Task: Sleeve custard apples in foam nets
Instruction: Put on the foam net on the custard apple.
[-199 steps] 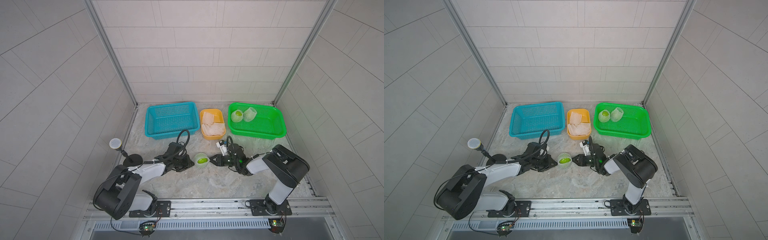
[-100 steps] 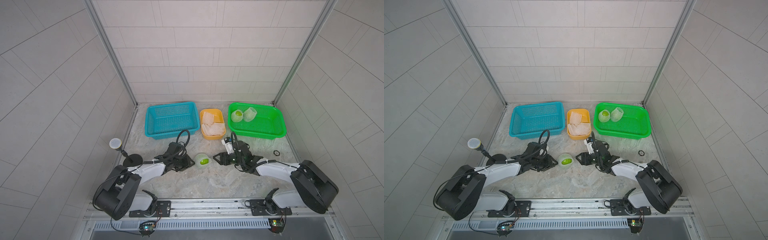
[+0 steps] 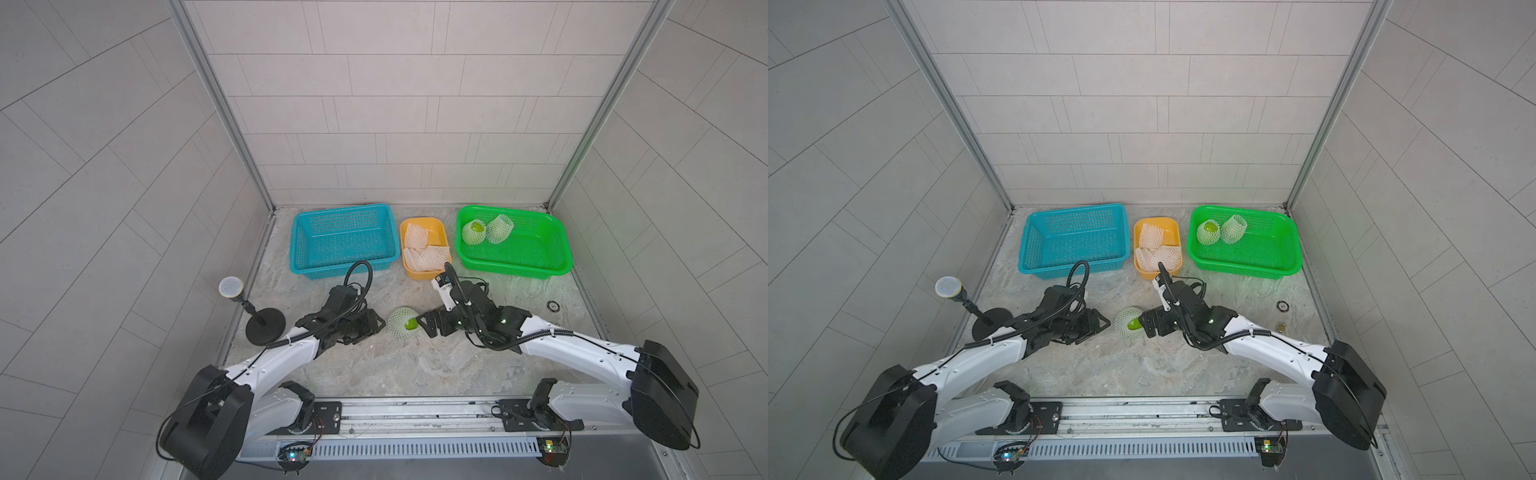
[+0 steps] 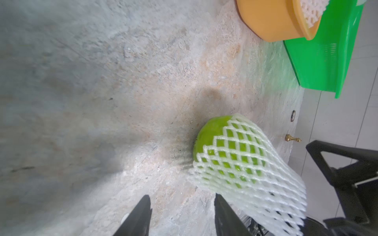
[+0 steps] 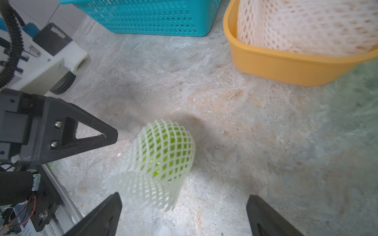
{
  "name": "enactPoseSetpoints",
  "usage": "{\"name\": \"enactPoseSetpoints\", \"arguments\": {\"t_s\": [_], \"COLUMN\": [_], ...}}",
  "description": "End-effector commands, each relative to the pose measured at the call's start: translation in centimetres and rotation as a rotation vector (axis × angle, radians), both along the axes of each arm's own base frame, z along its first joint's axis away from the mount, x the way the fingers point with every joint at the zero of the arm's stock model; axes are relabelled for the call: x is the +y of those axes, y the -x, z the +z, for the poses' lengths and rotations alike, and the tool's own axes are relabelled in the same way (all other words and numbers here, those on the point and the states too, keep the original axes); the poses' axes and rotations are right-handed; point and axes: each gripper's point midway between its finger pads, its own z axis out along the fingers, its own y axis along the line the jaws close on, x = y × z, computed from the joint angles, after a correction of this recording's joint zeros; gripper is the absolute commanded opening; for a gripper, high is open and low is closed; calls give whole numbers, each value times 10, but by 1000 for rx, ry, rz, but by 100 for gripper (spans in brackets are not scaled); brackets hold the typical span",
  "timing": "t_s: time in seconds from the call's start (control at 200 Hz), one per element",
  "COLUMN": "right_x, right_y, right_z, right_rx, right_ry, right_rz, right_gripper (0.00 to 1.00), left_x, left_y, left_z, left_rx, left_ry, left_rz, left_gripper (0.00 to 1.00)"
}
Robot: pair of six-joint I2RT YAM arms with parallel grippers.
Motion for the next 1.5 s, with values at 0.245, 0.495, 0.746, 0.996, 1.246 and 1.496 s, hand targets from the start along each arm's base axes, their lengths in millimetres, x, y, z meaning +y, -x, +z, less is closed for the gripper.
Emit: {"name": "enactPoseSetpoints", "arguments": {"t_s": [0.245, 0.495, 0.746, 0.996, 1.246, 1.496], "right_x": [30, 44, 55, 50, 48, 49], "right_y": [5, -8, -16, -24, -24, -27], "right_z": [-8, -26, -49, -66, -84, -95], "right_rx": [10, 45, 82, 76, 98, 106], "right_ry": [94, 136, 187, 294, 392, 451], "right_rz": [-19, -67, -73, -68, -33, -3], "right_gripper": [100, 100, 97, 90, 89, 91], "left_x": [28, 33, 33, 33, 32, 32], "left_y": [12, 15, 15, 14, 13, 12], "left_z": [13, 13, 9, 6, 3, 5], "left_rx": [-41, -53, -40, -32, -21, -26], "left_ry": [-57, -52, -47, -44, -42, -40], "left_rz": [92, 109, 108, 114, 112, 113], "left_gripper": [63, 64, 64, 64, 64, 64]}}
